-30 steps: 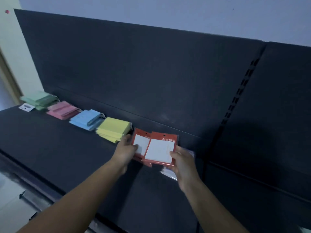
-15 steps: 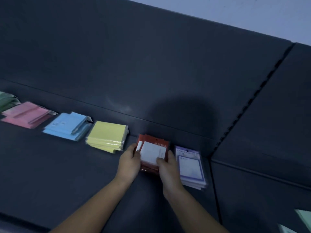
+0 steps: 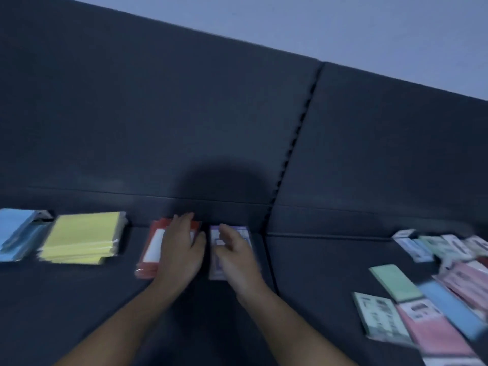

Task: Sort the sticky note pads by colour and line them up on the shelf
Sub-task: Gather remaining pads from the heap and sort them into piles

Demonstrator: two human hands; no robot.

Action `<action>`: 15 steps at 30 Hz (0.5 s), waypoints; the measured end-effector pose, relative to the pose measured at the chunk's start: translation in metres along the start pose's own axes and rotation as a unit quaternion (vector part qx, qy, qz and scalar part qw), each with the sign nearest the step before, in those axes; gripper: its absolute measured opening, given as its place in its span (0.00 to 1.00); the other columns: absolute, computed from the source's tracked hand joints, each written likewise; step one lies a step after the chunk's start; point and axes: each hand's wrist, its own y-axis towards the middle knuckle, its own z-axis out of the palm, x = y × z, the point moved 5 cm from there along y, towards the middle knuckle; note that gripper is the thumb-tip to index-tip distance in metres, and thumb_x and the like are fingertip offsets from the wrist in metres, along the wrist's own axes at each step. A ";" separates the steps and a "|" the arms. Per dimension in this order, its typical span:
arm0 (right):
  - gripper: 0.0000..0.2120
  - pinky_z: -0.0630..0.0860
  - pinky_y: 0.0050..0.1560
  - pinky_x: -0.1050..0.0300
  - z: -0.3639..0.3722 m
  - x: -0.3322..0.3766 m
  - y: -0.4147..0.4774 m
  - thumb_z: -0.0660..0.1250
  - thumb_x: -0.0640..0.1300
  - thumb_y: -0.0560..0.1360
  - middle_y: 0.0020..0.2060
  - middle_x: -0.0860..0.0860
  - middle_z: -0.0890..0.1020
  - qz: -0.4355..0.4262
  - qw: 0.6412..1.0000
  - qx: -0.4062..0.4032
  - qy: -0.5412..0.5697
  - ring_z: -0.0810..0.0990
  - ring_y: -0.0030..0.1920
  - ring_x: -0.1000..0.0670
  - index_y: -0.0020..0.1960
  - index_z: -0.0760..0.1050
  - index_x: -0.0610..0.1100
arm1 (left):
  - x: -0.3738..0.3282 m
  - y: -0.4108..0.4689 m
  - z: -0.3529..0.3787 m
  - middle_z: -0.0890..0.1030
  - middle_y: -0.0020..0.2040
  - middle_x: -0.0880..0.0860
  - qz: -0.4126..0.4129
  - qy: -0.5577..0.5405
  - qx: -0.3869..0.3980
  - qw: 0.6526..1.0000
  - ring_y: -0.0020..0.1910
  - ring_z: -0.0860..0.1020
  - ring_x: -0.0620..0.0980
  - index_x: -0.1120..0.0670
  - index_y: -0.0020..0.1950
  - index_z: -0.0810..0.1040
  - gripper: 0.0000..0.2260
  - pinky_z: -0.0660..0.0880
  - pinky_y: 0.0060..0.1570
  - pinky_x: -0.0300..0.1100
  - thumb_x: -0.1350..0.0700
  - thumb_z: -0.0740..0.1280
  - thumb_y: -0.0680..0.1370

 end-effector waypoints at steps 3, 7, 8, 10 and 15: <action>0.19 0.69 0.63 0.64 -0.057 -0.005 -0.009 0.58 0.33 0.76 0.61 0.50 0.76 -0.012 0.996 -0.074 -0.048 0.74 0.60 0.55 0.65 0.71 0.43 | -0.037 -0.005 0.047 0.72 0.67 0.56 0.050 -0.048 0.073 0.995 0.68 0.68 0.52 0.60 0.68 0.68 0.18 0.61 0.65 0.40 0.62 0.62 0.78; 0.16 0.72 0.58 0.64 -0.150 -0.020 -0.032 0.58 0.29 0.74 0.54 0.45 0.80 -0.022 0.977 -0.193 -0.083 0.78 0.53 0.50 0.59 0.75 0.37 | -0.085 -0.026 0.114 0.78 0.60 0.52 0.090 -0.085 0.157 0.980 0.59 0.74 0.47 0.56 0.67 0.69 0.16 0.64 0.55 0.34 0.59 0.61 0.79; 0.15 0.72 0.56 0.65 -0.173 -0.025 -0.041 0.58 0.28 0.74 0.51 0.46 0.81 -0.023 0.972 -0.218 -0.085 0.78 0.51 0.51 0.57 0.76 0.37 | -0.095 -0.034 0.130 0.78 0.59 0.50 0.098 -0.087 0.176 0.976 0.56 0.74 0.44 0.55 0.68 0.68 0.16 0.64 0.52 0.31 0.58 0.61 0.80; 0.15 0.71 0.52 0.68 -0.216 -0.036 -0.057 0.58 0.27 0.73 0.46 0.49 0.80 -0.019 0.962 -0.258 -0.087 0.77 0.47 0.53 0.54 0.77 0.38 | -0.114 -0.051 0.160 0.77 0.55 0.45 0.110 -0.093 0.210 0.967 0.48 0.72 0.38 0.54 0.70 0.64 0.18 0.63 0.42 0.22 0.56 0.59 0.80; 0.14 0.71 0.43 0.76 -0.311 -0.062 -0.102 0.59 0.28 0.73 0.41 0.54 0.79 0.008 0.943 -0.326 -0.062 0.77 0.44 0.55 0.46 0.76 0.45 | -0.158 -0.088 0.224 0.76 0.50 0.41 0.106 -0.095 0.277 0.950 0.49 0.72 0.37 0.52 0.71 0.62 0.19 0.63 0.44 0.28 0.54 0.59 0.80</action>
